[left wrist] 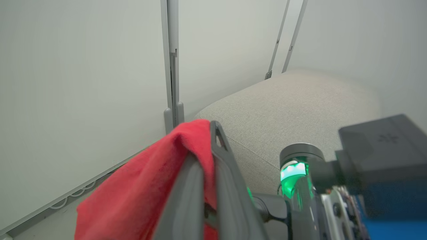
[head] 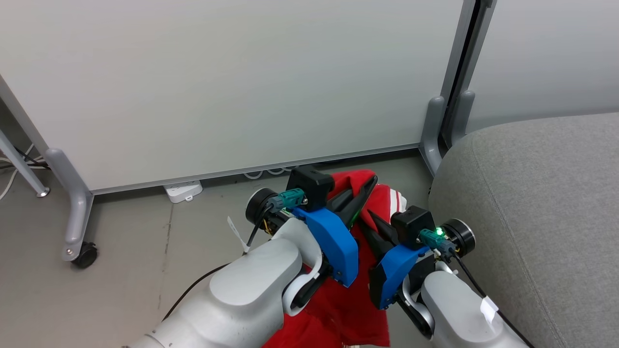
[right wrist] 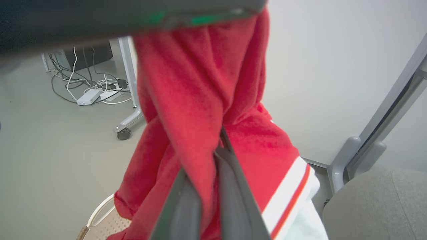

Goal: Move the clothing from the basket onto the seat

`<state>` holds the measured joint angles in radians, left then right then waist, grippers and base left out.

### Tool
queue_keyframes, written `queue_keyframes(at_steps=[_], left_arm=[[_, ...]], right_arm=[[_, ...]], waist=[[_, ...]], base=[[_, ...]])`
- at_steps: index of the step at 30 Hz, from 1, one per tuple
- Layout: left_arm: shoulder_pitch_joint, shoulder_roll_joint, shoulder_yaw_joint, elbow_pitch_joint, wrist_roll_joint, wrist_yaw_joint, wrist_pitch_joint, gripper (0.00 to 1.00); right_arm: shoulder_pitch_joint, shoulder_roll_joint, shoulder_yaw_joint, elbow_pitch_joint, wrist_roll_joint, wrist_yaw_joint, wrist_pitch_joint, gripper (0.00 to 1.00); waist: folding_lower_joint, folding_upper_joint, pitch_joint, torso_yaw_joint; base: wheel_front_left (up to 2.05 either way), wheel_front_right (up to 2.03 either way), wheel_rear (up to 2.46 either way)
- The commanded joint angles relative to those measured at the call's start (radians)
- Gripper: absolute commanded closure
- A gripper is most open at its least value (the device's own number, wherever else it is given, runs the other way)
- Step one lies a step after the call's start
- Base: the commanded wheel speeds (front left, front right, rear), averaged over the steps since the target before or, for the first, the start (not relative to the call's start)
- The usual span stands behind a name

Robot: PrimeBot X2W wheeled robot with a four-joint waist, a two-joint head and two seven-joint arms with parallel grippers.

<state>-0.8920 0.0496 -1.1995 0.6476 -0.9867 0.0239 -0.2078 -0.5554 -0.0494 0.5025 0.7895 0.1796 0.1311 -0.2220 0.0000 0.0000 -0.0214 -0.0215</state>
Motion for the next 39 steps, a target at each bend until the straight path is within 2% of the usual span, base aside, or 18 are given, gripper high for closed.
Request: queue_keyframes(at_steps=[1, 23, 24, 25, 26, 33, 39], left_arm=[[-0.018, 0.002, -0.001, 0.002, -0.007, 0.002, -0.008, 1.00], [-0.036, 0.002, -0.044, 0.031, -0.052, 0.010, -0.037, 1.00], [-0.038, 0.002, -0.045, 0.032, -0.052, 0.010, -0.037, 0.66], [-0.038, 0.002, -0.046, 0.033, -0.051, 0.010, -0.040, 0.12], [-0.038, 0.002, -0.047, 0.033, -0.050, 0.009, -0.042, 0.00], [0.006, 0.002, -0.021, 0.045, -0.010, 0.013, -0.058, 0.00], [0.111, 0.039, 0.099, -0.043, 0.145, 0.007, -0.058, 0.00]], right_arm=[[-0.013, -0.002, 0.003, 0.005, 0.006, -0.001, -0.008, 1.00], [-0.007, -0.002, 0.026, 0.027, 0.044, -0.001, -0.029, 1.00], [-0.007, -0.002, 0.026, 0.028, 0.044, -0.001, -0.029, 1.00], [-0.008, -0.002, 0.026, 0.029, 0.045, -0.001, -0.030, 1.00], [-0.010, -0.002, 0.025, 0.030, 0.046, -0.001, -0.031, 1.00], [-0.017, -0.002, -0.005, 0.030, 0.034, -0.001, -0.037, 1.00], [-0.007, -0.002, -0.052, 0.037, 0.002, -0.001, -0.042, 1.00]], waist=[[0.0000, 0.0000, -0.001, -0.002], [0.0000, 0.0000, -0.002, -0.013], [0.0000, 0.0000, -0.001, -0.014], [0.0000, 0.0000, 0.000, -0.014], [0.0000, 0.0000, 0.001, -0.014], [0.0000, 0.0000, 0.009, -0.009], [0.0000, 0.0000, 0.022, 0.001]], base=[[0.00, 0.00, 0.00], [0.00, 0.00, 0.00], [0.00, 0.00, 0.00], [0.00, 0.00, 0.00], [0.00, 0.00, 0.00], [0.00, 0.00, 0.00], [0.00, 0.00, 0.00]])
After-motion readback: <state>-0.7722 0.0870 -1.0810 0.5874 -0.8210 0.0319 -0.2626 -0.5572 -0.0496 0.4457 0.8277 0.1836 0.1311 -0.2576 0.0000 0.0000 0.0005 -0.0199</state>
